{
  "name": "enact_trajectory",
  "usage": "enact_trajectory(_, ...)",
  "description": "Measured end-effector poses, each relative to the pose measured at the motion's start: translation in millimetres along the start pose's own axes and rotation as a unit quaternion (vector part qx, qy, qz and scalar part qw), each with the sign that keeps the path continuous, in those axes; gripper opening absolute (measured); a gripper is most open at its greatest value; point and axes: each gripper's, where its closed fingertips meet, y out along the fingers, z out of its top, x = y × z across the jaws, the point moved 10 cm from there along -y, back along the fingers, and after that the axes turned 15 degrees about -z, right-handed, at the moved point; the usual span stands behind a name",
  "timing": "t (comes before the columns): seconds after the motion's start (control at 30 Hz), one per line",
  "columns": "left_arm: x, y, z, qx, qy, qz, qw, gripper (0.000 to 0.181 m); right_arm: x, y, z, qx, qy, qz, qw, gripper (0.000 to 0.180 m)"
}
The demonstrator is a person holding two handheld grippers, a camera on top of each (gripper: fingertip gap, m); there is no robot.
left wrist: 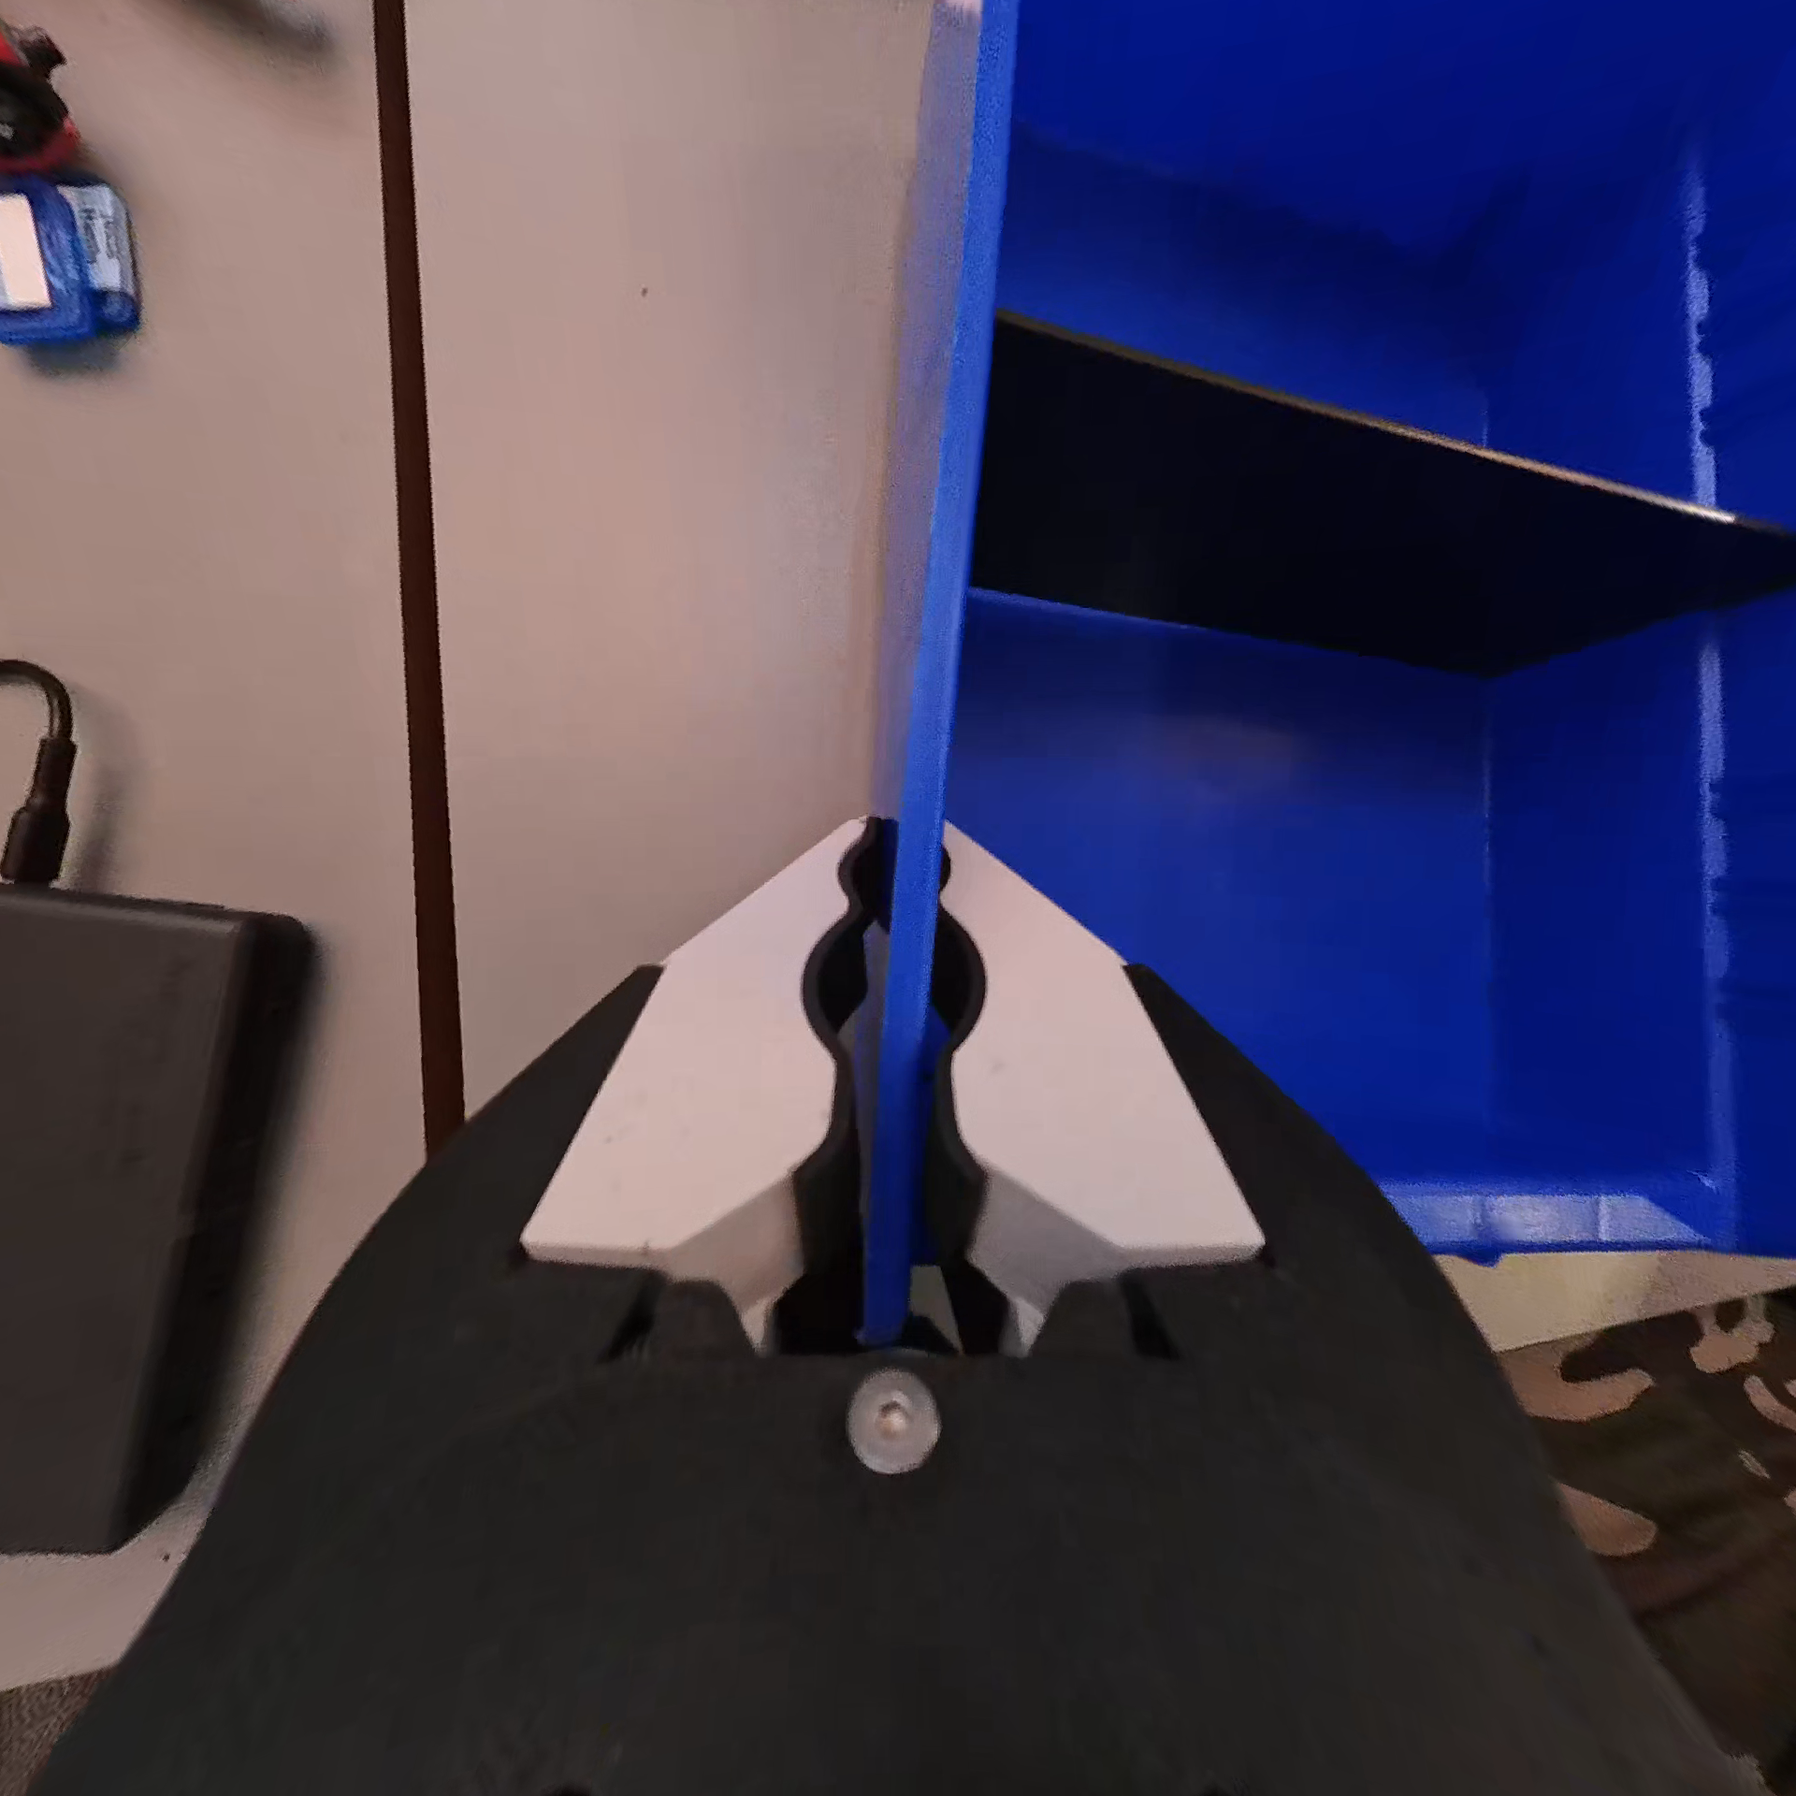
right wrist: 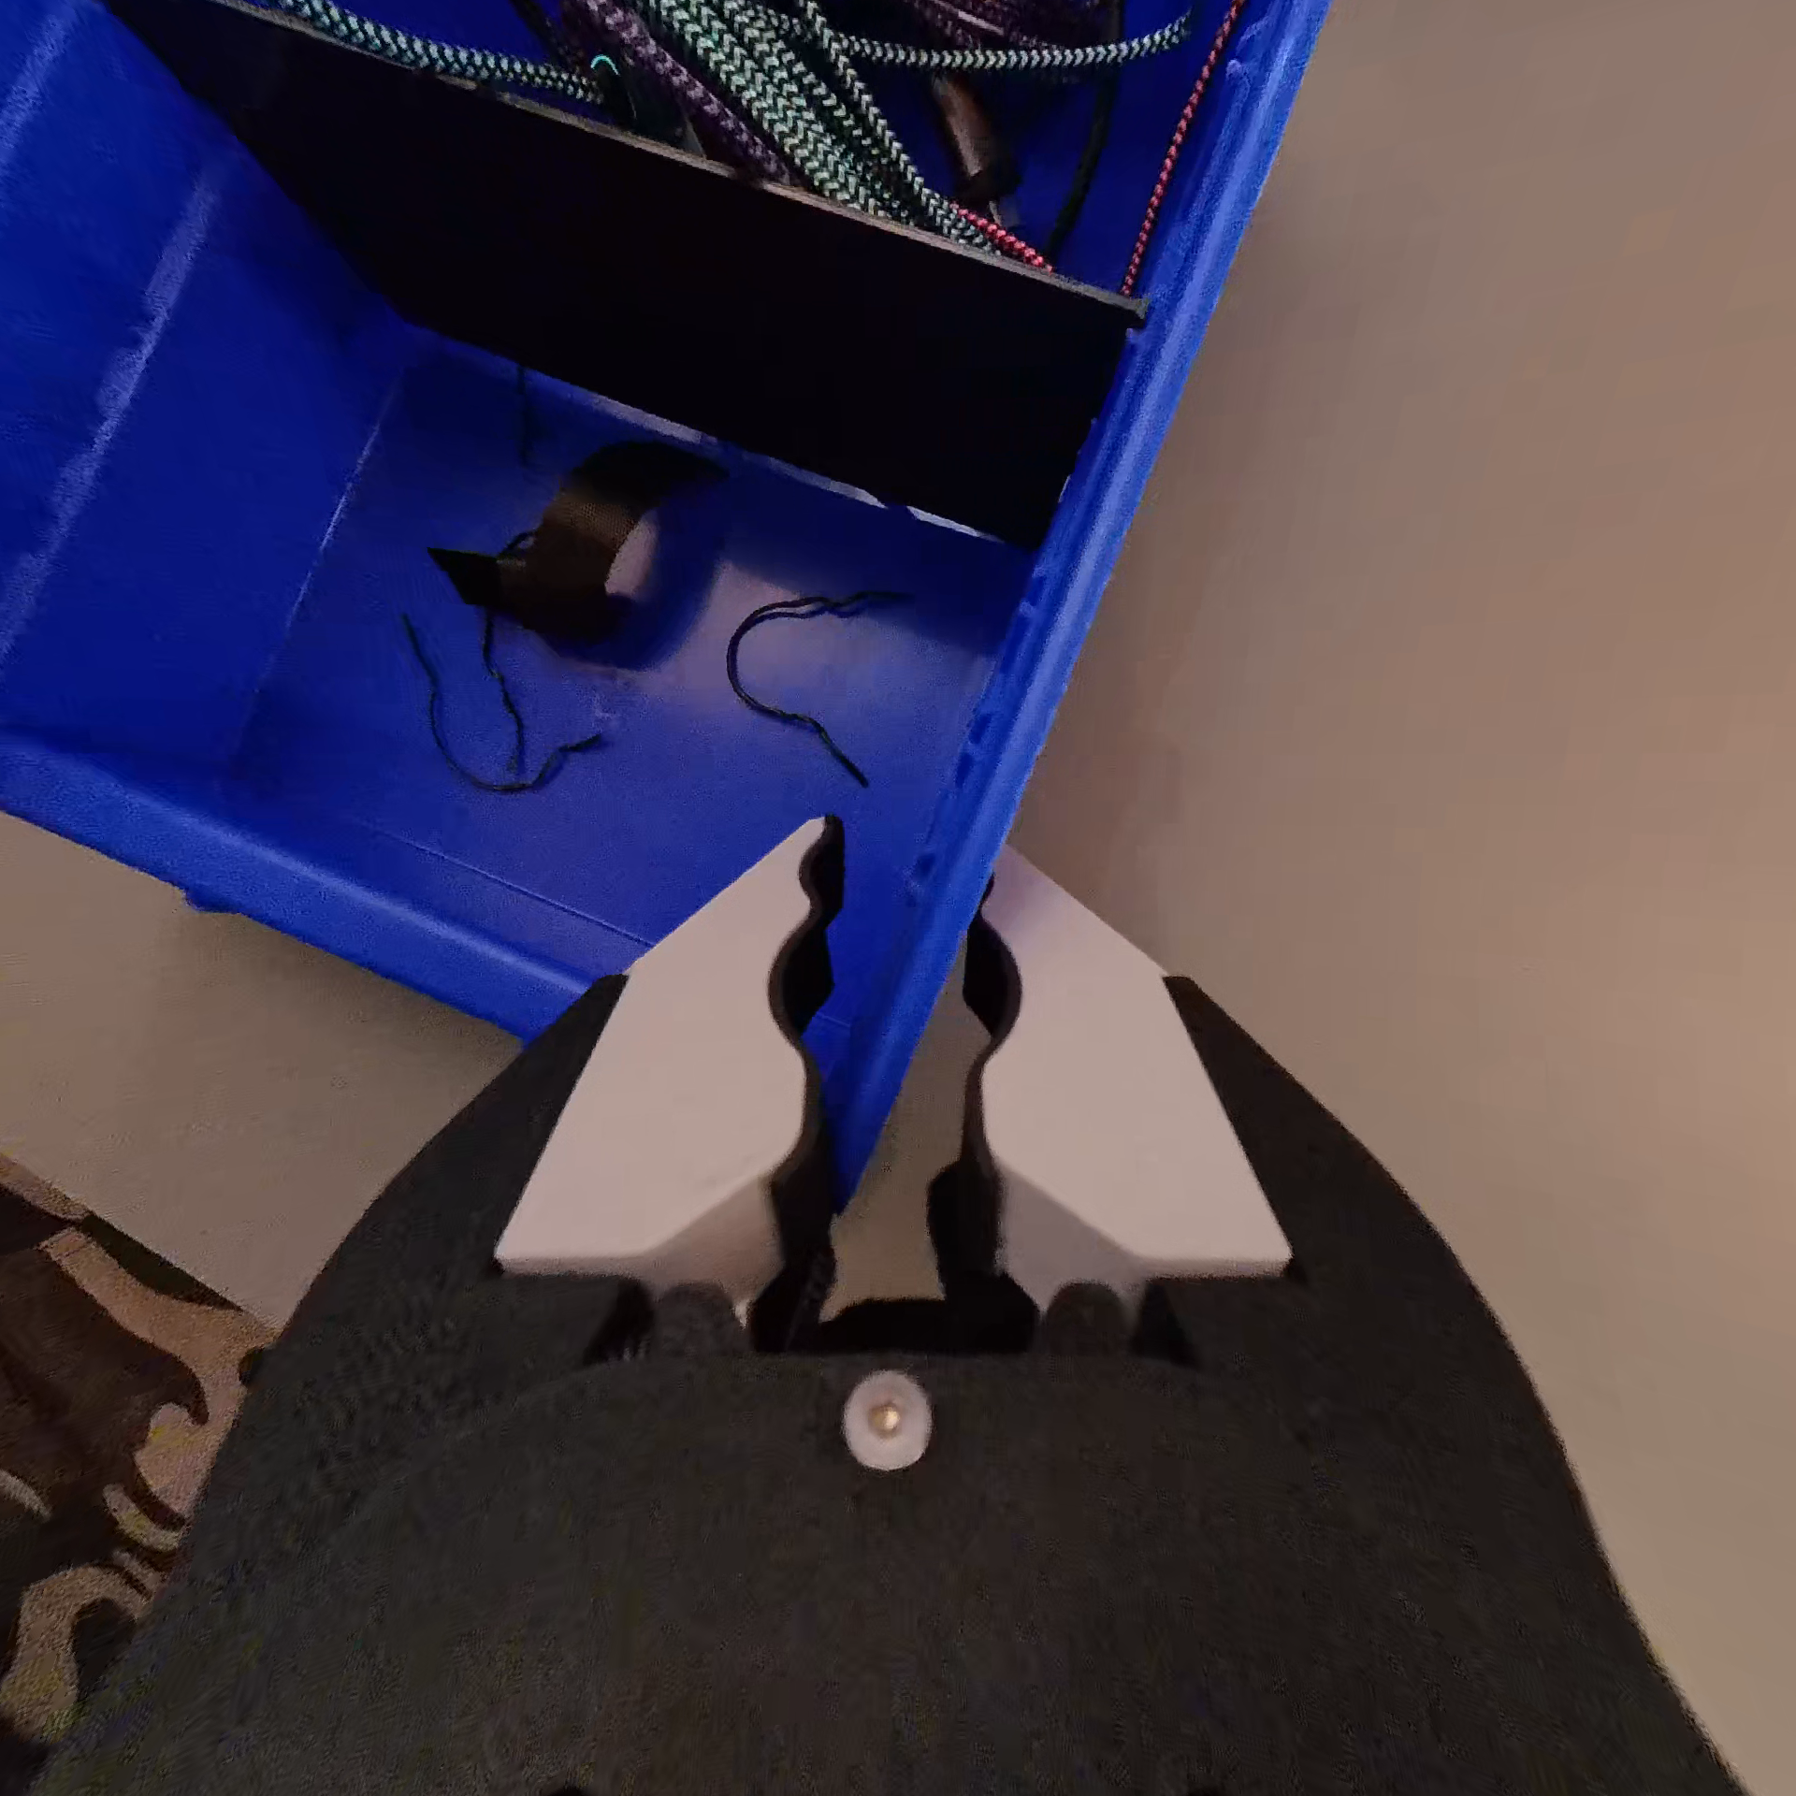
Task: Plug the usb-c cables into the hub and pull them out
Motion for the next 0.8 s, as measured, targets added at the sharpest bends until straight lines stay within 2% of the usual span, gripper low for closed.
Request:
enact_trajectory(0.17,4.7,-14.6,8.2,0.054,0.048,0.012,0.997,0.003,-46.2,14.0,28.3,0.007,-0.041,0.019,0.999,0.021)
enact_trajectory(0.53,10.9,-57.5,22.7,0.189,0.05,-0.026,0.98,0.004,-160.5,40.0,86.3,0.019,-0.114,0.071,0.991,0.026)
enact_trajectory(0.8,1.2,-92.7,26.0,0.286,0.026,-0.045,0.957,0.004,-260.1,50.2,118.3,0.018,-0.119,0.142,0.982,0.047)
